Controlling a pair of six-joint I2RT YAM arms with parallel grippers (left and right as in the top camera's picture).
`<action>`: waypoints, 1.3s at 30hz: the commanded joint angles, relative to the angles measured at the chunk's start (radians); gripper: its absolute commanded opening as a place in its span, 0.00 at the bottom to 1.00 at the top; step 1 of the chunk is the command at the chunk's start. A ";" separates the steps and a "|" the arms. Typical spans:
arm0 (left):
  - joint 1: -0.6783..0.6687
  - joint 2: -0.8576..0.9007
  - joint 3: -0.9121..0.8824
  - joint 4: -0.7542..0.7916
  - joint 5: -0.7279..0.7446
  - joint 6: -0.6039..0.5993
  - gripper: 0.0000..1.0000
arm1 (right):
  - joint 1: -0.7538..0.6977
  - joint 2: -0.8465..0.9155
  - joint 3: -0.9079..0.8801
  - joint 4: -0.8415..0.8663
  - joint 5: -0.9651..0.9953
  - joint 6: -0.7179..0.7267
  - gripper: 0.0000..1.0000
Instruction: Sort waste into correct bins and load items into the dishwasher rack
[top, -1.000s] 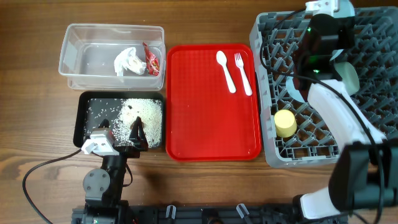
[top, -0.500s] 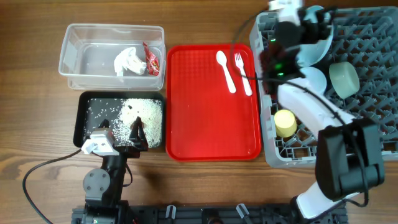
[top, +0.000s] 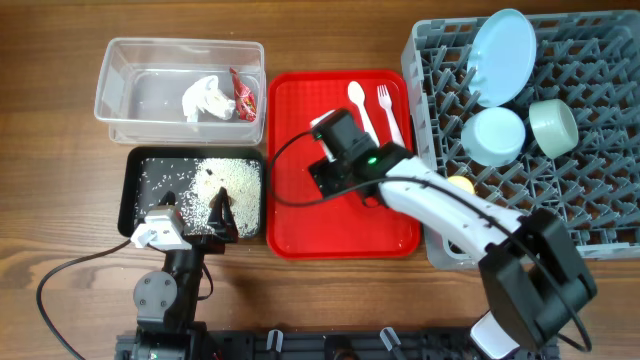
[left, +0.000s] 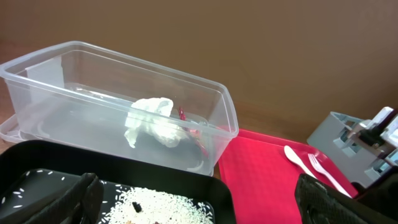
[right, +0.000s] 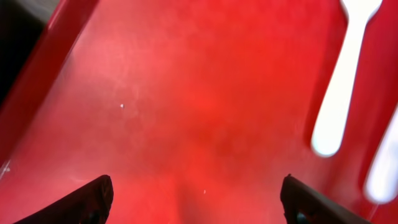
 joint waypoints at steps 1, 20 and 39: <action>0.007 -0.006 -0.005 0.001 -0.006 0.009 1.00 | -0.148 -0.027 0.046 -0.011 -0.201 0.053 0.81; 0.007 -0.006 -0.005 0.001 -0.006 0.009 1.00 | -0.265 0.345 0.096 0.362 -0.045 -0.096 0.26; 0.007 -0.006 -0.005 0.001 -0.006 0.009 1.00 | -0.470 -0.075 0.091 0.022 0.096 -0.125 0.05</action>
